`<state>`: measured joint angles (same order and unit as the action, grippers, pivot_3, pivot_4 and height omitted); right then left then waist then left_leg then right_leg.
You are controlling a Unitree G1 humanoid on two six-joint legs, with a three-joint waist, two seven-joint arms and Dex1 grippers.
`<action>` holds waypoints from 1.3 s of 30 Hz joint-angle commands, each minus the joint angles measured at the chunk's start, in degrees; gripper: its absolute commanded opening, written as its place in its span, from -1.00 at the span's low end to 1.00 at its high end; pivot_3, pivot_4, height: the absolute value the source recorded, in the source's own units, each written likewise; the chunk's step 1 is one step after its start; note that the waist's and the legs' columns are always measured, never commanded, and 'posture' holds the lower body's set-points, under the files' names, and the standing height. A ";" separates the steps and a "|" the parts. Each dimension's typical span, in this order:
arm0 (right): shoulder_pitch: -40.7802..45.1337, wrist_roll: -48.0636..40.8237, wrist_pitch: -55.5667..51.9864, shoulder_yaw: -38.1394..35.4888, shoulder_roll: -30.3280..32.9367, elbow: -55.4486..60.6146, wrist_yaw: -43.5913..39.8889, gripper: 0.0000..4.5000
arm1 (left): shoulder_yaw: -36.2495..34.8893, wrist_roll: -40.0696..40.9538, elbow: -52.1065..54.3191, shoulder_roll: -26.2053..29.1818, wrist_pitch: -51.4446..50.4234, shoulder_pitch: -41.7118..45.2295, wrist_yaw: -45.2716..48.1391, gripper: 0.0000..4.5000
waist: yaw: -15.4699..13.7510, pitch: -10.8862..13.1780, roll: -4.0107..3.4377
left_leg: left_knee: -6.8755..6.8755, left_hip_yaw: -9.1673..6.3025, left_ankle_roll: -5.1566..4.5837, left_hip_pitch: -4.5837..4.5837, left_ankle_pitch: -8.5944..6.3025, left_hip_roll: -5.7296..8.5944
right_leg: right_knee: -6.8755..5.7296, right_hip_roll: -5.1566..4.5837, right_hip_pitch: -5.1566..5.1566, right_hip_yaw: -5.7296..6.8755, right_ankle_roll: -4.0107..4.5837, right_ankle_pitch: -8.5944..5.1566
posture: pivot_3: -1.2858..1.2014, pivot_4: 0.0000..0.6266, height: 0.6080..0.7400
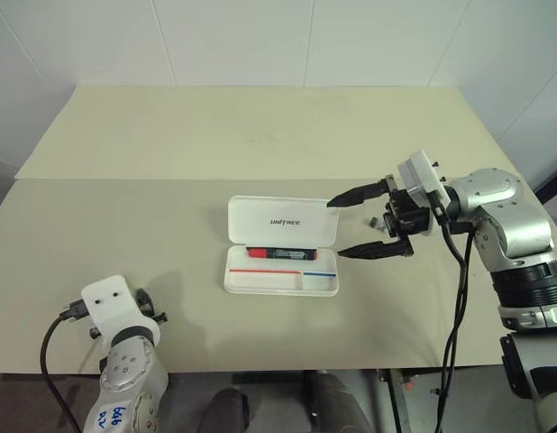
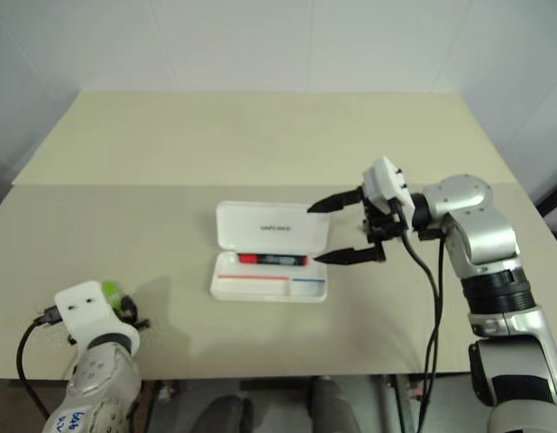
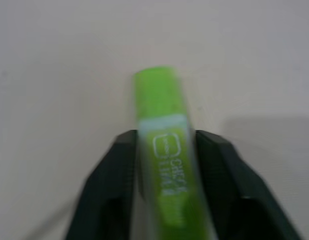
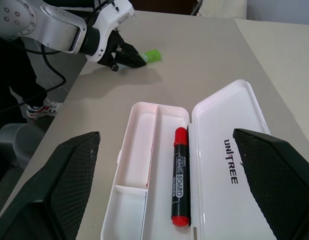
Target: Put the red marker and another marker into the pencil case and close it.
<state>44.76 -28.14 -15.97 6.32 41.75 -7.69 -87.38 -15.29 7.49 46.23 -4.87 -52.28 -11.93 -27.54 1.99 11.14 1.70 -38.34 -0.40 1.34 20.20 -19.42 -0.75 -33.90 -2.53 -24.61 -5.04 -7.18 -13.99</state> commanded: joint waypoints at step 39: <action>-16.47 -0.88 2.14 -12.89 5.45 11.71 9.15 1.00 | -2.12 19.42 -23.80 34.86 32.30 27.29 59.45 -0.54 | -0.51 -0.01 -0.01 | 0.03 -0.05 0.18 0.07 0.07 -0.06 | 0.00 0.01 -0.06 0.18 0.11 0.07 | 0.03 -0.52 1.00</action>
<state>28.85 -28.23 -13.80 -3.29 45.68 1.31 -80.01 -18.52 25.55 22.42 28.15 -23.66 13.62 26.12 1.47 11.13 1.69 -38.31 -0.48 1.53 20.30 -19.35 -0.80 -33.90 -2.51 -24.67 -4.83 -7.06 -13.93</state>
